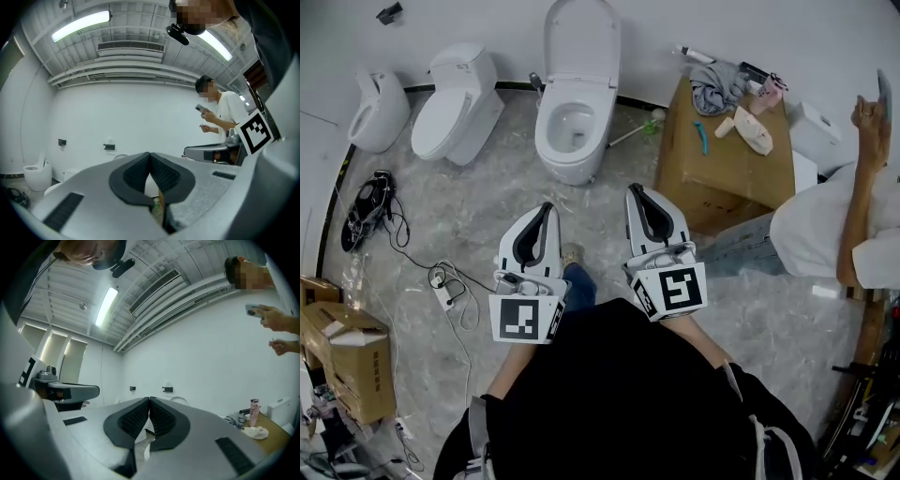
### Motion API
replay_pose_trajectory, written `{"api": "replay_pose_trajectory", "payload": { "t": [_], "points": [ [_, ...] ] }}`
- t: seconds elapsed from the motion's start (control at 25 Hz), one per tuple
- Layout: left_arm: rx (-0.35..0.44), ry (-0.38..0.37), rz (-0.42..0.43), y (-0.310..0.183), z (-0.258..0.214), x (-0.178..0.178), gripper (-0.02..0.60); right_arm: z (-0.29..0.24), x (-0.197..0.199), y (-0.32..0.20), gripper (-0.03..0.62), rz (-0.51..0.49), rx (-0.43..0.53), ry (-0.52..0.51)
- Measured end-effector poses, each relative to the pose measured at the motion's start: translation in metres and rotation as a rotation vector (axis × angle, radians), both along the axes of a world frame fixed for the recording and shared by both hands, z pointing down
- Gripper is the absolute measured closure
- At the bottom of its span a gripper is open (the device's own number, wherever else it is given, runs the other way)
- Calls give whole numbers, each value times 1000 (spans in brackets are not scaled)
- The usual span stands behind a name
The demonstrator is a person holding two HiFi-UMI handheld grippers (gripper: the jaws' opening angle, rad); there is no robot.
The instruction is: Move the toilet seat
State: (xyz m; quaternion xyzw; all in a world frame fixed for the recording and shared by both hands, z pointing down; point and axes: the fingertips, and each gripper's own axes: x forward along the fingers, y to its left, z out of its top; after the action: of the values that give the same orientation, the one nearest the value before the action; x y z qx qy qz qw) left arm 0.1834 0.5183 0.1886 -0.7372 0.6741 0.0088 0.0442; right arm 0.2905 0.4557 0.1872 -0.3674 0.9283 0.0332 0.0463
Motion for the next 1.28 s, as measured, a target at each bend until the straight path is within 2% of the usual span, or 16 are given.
{"api": "replay_pose_trajectory", "payload": {
  "t": [0.24, 0.44, 0.84, 1.28],
  "points": [
    [28, -3, 15, -53, -11, -45, 575, -8, -47, -51, 571, 6, 19, 1],
    [3, -70, 54, -104, -16, -73, 575, -14, -78, -98, 571, 29, 22, 4],
    [-6, -59, 131, -184, -17, -135, 575, -18, -132, -174, 571, 116, 14, 4],
    [-20, -36, 173, -226, -7, -162, 575, -6, -147, -211, 571, 187, -18, 32]
  ]
}}
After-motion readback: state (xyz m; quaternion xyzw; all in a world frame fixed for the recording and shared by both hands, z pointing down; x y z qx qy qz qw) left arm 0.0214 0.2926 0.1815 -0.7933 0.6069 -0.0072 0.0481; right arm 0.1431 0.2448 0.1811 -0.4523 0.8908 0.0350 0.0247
